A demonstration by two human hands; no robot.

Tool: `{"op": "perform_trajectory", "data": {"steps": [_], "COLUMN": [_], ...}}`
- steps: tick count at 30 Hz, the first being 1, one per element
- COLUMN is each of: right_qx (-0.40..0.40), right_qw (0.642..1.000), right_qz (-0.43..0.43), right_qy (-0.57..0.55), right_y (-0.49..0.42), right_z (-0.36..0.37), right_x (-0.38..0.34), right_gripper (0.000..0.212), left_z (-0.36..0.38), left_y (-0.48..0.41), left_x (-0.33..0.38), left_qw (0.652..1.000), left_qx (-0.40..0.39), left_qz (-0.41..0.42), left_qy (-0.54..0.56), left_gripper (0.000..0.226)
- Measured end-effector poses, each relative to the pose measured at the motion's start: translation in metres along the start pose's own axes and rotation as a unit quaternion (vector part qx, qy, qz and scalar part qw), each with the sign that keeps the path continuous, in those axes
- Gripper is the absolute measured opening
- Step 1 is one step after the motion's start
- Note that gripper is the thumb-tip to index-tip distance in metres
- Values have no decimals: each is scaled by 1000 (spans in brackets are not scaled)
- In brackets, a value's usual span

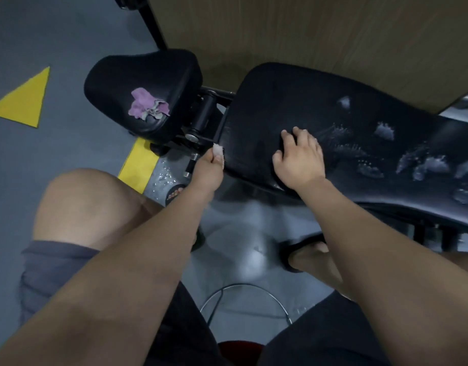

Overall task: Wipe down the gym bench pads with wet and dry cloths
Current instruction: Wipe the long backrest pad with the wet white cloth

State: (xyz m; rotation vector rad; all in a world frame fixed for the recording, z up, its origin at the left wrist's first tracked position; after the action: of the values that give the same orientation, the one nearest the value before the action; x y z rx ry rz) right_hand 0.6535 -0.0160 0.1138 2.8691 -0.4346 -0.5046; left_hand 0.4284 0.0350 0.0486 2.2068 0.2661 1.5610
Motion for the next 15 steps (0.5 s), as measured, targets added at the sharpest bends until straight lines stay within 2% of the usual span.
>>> {"op": "perform_trajectory", "data": {"steps": [2, 4, 9, 13, 14, 15], "right_qx": [-42, -60, -56, -54, -55, -54], "right_qw": [998, 994, 995, 997, 997, 998], "right_qz": [-42, -77, -70, -53, -46, -38], "right_qy": [26, 49, 42, 3, -11, -24], "right_y": [7, 21, 58, 87, 91, 93], "right_z": [-11, -23, -45, -41, -41, -42], "right_x": [0, 7, 44, 81, 88, 94], "right_gripper": [55, 49, 40, 38, 37, 36], "left_z": [5, 8, 42, 106, 122, 133], "left_y": [2, 10, 40, 78, 89, 99], "left_x": [3, 2, -18, -19, -14, -17], "left_qw": [999, 995, 982, 980, 977, 993], "left_qx": [-17, 3, 84, 85, 66, 29], "left_qz": [-12, -38, -93, -137, -132, -104], "left_qy": [44, 96, 144, 115, 153, 55], "left_gripper": [27, 29, 49, 40, 40, 40]}}
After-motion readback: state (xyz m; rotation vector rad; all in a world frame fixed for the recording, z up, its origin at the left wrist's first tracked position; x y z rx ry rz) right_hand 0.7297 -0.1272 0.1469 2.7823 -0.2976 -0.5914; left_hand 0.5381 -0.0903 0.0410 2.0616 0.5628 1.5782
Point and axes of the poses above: each hand's wrist, its own y-axis away from the middle knuckle, its own z-axis out of the palm, x = y × z, the point moved 7 cm from there along -y, towards the middle knuckle, and after that the axes turned 5 degrees about -x, right-handed, at the moved point
